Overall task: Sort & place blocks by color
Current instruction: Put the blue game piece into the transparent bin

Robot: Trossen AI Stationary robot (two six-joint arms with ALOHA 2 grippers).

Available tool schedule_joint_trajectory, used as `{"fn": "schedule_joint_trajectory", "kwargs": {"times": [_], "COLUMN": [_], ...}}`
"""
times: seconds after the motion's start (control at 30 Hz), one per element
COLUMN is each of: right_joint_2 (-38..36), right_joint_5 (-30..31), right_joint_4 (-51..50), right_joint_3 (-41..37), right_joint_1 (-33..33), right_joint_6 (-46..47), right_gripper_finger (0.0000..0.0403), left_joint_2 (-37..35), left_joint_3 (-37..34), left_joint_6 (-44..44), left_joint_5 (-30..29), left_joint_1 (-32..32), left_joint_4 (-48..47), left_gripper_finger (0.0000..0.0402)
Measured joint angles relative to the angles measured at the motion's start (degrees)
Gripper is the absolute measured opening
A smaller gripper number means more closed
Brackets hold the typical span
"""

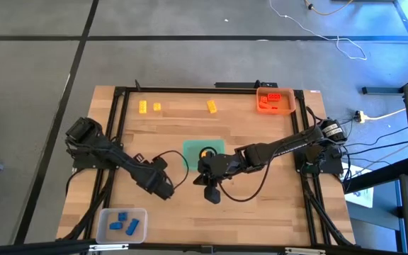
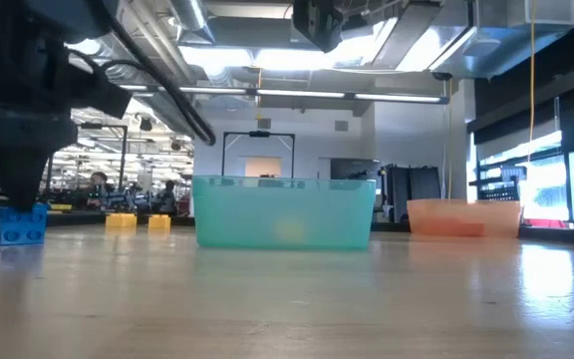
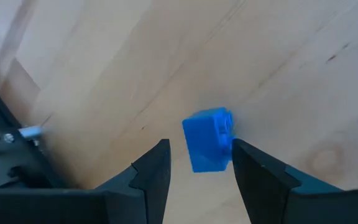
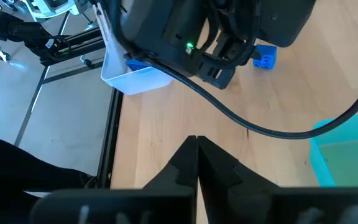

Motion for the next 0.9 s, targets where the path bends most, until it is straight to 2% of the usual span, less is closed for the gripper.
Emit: {"fn": "schedule_joint_trajectory", "kwargs": {"times": [0.37, 0.67, 0.77, 0.9], "right_joint_2": [0.0, 0.0, 0.0, 0.0], "right_joint_5": [0.0, 0.0, 0.0, 0.0], "right_joint_4": [0.0, 0.0, 0.1, 0.1], "right_joint_3": [0.0, 0.0, 0.0, 0.0], "right_joint_1": [0.0, 0.0, 0.0, -0.1], "right_joint_6": [0.0, -1.0, -1.1, -1.1], "right_gripper_finger": [0.0009, 0.0009, 0.0009, 0.0009], "left_joint_2": [-0.3, -0.2, -0.2, -0.2], "left_joint_3": [-8.4, -8.5, -8.5, -8.5], "left_joint_6": [0.1, 10.7, 13.5, 16.8], "left_joint_5": [2.4, 1.2, 1.2, 2.1], "left_joint_1": [0.4, 0.5, 0.7, 1.5], "left_joint_4": [8.9, 10.1, 10.4, 10.5], "left_gripper_finger": [0.0161, 0.0160, 0.0145, 0.0094]}}
